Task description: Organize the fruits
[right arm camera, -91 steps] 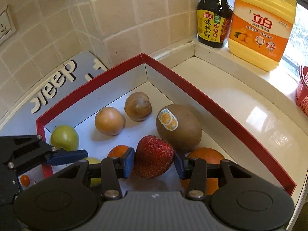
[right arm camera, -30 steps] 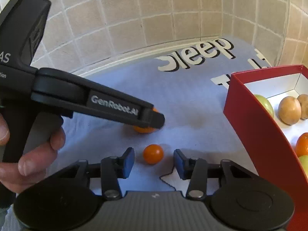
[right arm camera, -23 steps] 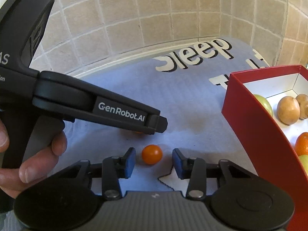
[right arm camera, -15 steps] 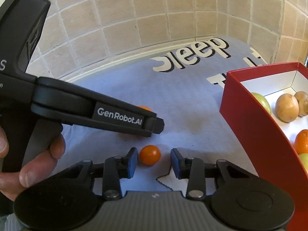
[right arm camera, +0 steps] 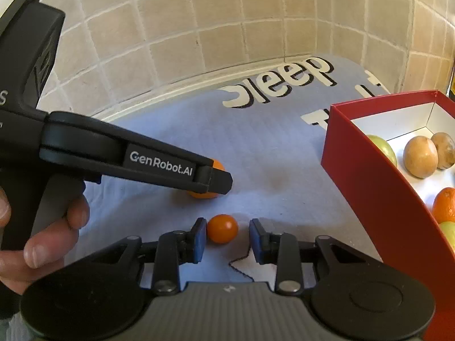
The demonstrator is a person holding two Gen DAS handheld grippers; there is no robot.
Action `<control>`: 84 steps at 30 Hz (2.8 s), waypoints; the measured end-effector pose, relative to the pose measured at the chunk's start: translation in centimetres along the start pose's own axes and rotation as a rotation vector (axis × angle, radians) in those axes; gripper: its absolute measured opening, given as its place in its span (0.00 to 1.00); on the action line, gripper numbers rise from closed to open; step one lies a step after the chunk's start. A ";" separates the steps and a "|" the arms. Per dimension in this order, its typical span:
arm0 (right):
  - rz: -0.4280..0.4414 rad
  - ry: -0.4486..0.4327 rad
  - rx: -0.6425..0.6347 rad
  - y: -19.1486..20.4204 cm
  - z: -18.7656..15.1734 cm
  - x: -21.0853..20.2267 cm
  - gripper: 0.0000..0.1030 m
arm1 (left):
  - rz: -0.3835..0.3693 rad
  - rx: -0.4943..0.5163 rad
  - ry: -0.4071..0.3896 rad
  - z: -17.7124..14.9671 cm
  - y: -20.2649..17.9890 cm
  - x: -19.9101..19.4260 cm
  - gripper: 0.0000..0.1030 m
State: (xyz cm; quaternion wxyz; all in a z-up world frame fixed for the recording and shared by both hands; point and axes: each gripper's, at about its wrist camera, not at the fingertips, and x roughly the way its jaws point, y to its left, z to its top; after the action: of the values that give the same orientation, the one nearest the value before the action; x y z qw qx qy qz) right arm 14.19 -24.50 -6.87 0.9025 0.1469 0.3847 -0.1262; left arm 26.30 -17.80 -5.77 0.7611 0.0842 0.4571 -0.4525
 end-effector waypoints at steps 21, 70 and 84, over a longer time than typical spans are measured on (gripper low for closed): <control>0.006 -0.195 0.054 -4.9 3.3 -12.5 0.23 | -0.083 0.190 -0.242 5.4 -8.5 -8.7 0.43; -0.168 0.185 0.320 -18.2 -3.4 -15.0 0.34 | -0.021 0.345 -0.029 3.8 -20.0 0.6 0.76; -0.274 -0.010 0.255 -9.9 -4.0 -22.7 0.49 | 0.303 0.113 -0.105 -5.3 -19.6 -12.4 0.78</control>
State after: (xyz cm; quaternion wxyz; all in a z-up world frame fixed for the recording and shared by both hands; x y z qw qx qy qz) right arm -7.04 -29.56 5.40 0.8529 0.2056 0.3774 -0.2966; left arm 5.92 -18.64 6.38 0.8374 0.1713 0.3727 -0.3614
